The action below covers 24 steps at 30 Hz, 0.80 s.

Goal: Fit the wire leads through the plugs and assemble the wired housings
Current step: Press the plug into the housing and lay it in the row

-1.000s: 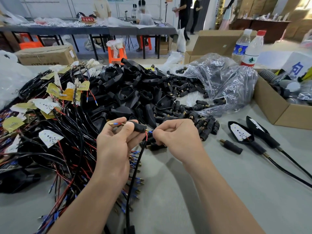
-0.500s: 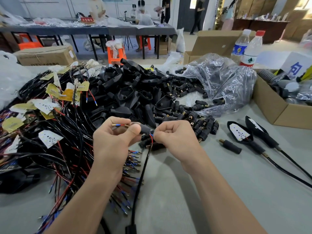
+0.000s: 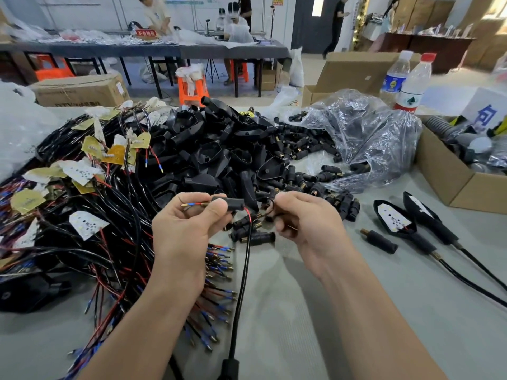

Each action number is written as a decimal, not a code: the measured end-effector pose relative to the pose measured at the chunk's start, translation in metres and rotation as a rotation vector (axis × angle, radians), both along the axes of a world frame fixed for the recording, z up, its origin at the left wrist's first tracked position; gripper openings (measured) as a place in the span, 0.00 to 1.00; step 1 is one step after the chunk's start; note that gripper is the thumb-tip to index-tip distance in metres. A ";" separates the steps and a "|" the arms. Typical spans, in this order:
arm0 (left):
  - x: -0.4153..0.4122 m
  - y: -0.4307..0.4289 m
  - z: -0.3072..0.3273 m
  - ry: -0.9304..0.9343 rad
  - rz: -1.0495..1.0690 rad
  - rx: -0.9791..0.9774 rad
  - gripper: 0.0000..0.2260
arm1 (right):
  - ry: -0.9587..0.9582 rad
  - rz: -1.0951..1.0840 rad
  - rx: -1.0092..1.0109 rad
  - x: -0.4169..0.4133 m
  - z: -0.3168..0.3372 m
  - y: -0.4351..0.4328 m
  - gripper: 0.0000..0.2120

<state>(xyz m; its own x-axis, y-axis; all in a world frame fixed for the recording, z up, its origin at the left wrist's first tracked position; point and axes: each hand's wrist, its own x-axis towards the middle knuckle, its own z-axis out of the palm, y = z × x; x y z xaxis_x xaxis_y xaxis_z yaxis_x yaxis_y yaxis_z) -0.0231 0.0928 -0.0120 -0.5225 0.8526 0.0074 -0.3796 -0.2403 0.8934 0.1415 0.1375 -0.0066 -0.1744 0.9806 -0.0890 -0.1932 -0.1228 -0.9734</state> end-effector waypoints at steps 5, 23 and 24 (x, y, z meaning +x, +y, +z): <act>-0.003 0.001 -0.003 0.023 -0.030 0.007 0.11 | -0.059 0.030 0.063 -0.004 -0.001 -0.001 0.10; 0.001 -0.003 -0.006 0.049 -0.165 0.010 0.09 | -0.028 0.110 0.053 -0.009 -0.007 -0.003 0.12; 0.001 -0.004 -0.005 0.058 -0.178 0.015 0.08 | -0.016 0.111 0.048 -0.008 -0.006 -0.003 0.11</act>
<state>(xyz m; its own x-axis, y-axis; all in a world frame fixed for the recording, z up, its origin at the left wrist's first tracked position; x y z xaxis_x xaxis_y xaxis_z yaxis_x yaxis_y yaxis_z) -0.0220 0.0893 -0.0173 -0.3621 0.9310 0.0464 -0.3655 -0.1876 0.9117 0.1333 0.1349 -0.0131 -0.2810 0.9586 -0.0463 -0.1659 -0.0961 -0.9815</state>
